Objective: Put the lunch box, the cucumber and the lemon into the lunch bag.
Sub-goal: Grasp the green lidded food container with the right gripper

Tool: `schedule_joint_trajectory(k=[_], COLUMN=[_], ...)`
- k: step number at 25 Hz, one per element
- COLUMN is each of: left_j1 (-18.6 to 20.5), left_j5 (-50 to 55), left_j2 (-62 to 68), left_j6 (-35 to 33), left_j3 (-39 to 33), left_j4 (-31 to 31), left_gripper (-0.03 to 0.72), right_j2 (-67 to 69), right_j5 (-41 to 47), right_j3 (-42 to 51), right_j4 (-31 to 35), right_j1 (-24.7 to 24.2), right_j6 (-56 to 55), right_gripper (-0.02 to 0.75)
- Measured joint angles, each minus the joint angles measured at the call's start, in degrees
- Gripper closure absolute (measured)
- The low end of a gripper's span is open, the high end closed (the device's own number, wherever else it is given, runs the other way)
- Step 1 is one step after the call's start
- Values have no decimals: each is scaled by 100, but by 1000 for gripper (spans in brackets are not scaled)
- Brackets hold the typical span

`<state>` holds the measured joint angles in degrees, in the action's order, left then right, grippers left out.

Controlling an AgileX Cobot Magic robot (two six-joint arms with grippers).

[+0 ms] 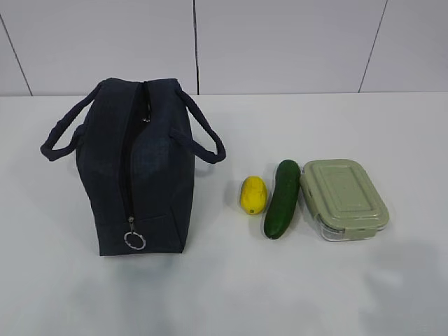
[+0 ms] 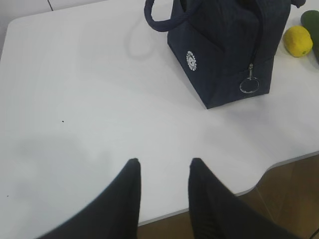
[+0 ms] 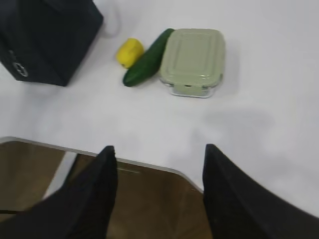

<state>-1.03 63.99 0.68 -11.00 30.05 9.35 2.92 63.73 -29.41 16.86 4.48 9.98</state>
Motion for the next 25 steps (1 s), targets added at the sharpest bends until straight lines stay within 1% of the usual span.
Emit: schedule_joint_trajectory(k=[6,10,12,18,21,23,25], left_j1=[0,0,0,0,0,0,0], left_j5=[0,0,0,0,0,0,0], left_j2=[0,0,0,0,0,0,0], left_j6=[0,0,0,0,0,0,0], left_j3=[0,0,0,0,0,0,0], left_j4=[0,0,0,0,0,0,0], left_gripper=[452,452,452,452,452,452,452], right_j2=[1045,1920,2378,3916,4722,5263,5815], right_j5=[-424,-469,-469,-469,-186,133,346], right_j3=[0,0,0,0,-9,-99,-242], right_j4=[1320,1827,2180,3977,4815,5205,5430], right_j1=[0,0,0,0,0,0,0], right_j6=[138,271,479,1929,2801,3267,3631], right_gripper=[316,316,316,316,316,316,316])
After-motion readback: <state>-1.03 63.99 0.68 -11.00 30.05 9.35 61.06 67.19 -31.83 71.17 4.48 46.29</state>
